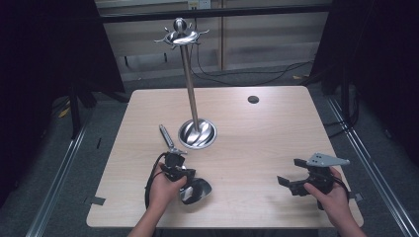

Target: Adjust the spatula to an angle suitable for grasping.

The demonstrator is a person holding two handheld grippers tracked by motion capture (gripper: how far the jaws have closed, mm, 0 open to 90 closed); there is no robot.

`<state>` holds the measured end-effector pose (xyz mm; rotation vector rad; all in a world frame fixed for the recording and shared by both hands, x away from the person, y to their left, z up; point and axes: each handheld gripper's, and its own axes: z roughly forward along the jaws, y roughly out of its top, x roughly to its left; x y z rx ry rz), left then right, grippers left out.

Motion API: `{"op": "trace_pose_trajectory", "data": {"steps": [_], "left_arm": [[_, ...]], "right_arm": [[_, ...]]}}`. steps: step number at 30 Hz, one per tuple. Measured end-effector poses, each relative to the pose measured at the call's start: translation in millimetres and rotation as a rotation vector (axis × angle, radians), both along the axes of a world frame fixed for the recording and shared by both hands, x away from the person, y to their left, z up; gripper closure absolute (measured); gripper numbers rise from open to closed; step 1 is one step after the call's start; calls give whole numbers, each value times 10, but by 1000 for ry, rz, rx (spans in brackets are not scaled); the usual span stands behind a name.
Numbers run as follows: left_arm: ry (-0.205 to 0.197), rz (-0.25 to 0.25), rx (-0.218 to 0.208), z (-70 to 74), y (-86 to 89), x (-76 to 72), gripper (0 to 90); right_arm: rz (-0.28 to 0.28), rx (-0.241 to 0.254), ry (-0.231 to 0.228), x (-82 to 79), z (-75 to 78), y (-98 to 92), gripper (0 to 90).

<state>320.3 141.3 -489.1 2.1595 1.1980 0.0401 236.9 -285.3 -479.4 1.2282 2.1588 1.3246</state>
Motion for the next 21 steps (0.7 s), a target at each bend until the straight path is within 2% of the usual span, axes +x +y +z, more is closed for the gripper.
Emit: {"op": "trace_pose_trajectory", "data": {"steps": [7, 9, 11, 14, 16, 18, 21], "left_arm": [[-3, 42, 16, 2, 202, -71, 900], [4, 61, 0, 0, 246, -83, 900], [20, 68, -18, 8, 272, -91, 849], [6, 64, -14, 62, 285, -87, 799], [10, 81, -40, 122, 298, -72, 745], [-11, 99, -8, 187, 308, -52, 721], [-9, 149, 21, 236, 313, -19, 657]], "right_arm": [[65, -3, 2, 157, -6, 201, 34], [79, -4, 1, 194, -9, 249, 33], [90, -5, 2, 222, -10, 288, 34], [102, -3, 1, 252, -6, 329, 33], [105, -2, 0, 262, 0, 337, 34], [105, 0, -3, 270, 1, 335, 33], [103, -1, -2, 268, 4, 332, 34]]}}
